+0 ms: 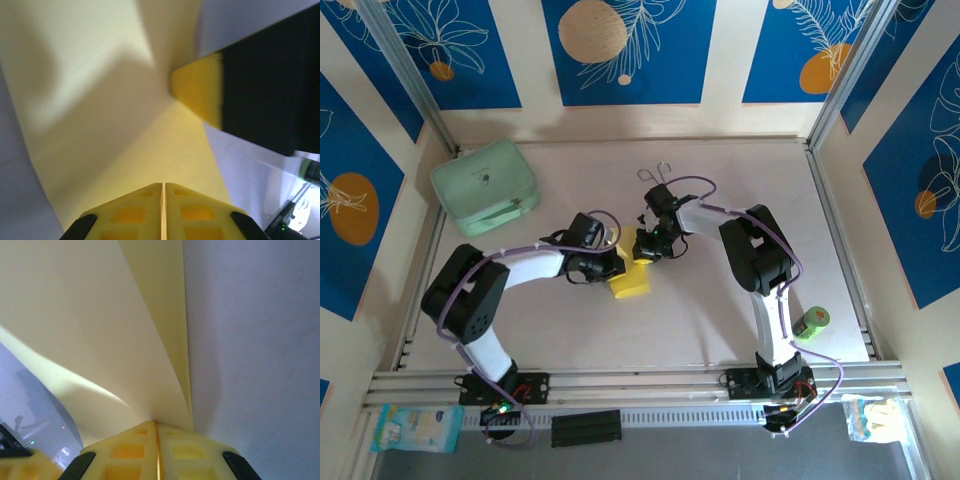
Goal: Fold a paper plane with a square sheet of paper (pick it up from the middle)
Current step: First fold the square sheet of paper in half at the center of the table.
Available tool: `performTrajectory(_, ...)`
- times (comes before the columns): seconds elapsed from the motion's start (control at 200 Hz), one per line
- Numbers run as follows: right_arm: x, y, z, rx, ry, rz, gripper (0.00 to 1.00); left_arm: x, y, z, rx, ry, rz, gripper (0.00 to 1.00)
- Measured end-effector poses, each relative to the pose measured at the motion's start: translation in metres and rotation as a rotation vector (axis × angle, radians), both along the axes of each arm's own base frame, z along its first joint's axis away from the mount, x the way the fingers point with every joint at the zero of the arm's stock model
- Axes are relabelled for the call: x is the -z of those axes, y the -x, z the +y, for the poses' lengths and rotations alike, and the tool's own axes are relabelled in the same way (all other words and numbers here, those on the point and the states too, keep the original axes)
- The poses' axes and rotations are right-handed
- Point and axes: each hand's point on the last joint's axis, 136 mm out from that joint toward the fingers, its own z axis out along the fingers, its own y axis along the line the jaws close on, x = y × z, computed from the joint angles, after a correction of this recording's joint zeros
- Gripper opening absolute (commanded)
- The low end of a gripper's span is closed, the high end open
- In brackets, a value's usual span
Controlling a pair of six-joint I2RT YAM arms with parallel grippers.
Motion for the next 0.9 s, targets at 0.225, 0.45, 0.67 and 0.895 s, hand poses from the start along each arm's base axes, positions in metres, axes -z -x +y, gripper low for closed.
performTrajectory(0.225, 0.001, 0.000, 0.000, 0.001, 0.000, 0.001, 0.09, 0.023, 0.015, 0.010, -0.011, -0.027, 0.054, 0.10)
performTrajectory(0.45, 0.001, 0.000, 0.000, 0.002, -0.001, 0.005, 0.09, 0.024, 0.019, 0.012, 0.004, -0.012, 0.008, 0.07)
performTrajectory(0.67, 0.001, 0.000, 0.000, 0.007, -0.003, 0.012, 0.09, 0.022, 0.043, 0.027, 0.044, -0.075, 0.022, 0.06)
performTrajectory(0.895, 0.001, 0.000, 0.000, 0.011, -0.002, 0.014, 0.09, 0.003, 0.050, 0.030, 0.056, -0.110, 0.064, 0.07)
